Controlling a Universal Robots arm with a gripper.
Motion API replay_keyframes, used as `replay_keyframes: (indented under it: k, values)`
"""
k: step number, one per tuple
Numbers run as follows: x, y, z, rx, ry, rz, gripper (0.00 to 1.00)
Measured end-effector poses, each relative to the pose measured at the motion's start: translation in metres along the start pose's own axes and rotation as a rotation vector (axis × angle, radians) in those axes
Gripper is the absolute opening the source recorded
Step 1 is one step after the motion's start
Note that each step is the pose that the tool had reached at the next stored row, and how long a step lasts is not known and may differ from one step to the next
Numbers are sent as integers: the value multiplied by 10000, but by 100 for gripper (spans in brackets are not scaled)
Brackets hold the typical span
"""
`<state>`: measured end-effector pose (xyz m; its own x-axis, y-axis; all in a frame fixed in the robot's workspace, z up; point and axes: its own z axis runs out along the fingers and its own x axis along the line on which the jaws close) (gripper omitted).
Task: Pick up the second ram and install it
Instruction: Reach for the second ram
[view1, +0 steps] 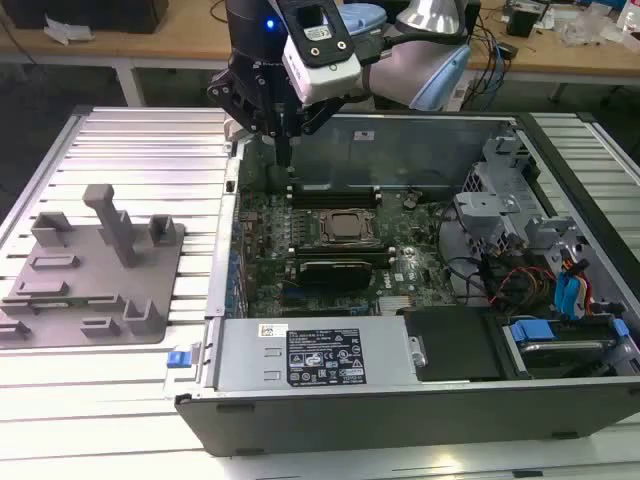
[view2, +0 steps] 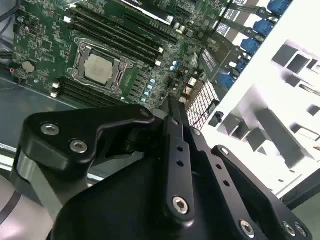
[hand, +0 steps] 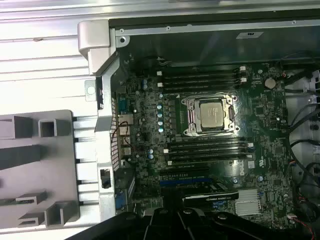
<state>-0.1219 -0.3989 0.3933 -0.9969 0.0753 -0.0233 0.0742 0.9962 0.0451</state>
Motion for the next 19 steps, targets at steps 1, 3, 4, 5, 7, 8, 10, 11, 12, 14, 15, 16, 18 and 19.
replay_keyframes:
  k: [1,3,4,5,7,8,10,11,12,14,15,16,18,19]
  values:
    - [0,0,0,0,0,0,8]
    - [0,0,0,0,0,0,8]
    - [0,0,0,1,0,0,8]
    - [0,0,0,0,0,0,8]
    - [0,0,0,0,0,0,8]
    - [0,0,0,0,0,0,8]
    - [0,0,0,0,0,-1,8]
    - [16,-1,-1,1,0,1,8]
    - [31,-1,-1,1,0,0,8]
    - [52,-2,-1,1,0,0,8]
    - [71,-1,-2,0,-1,1,8]
    - [97,-1,-3,1,-1,1,8]
    - [140,-3,-3,0,-1,0,8]
    - [154,-4,-4,1,-1,0,8]
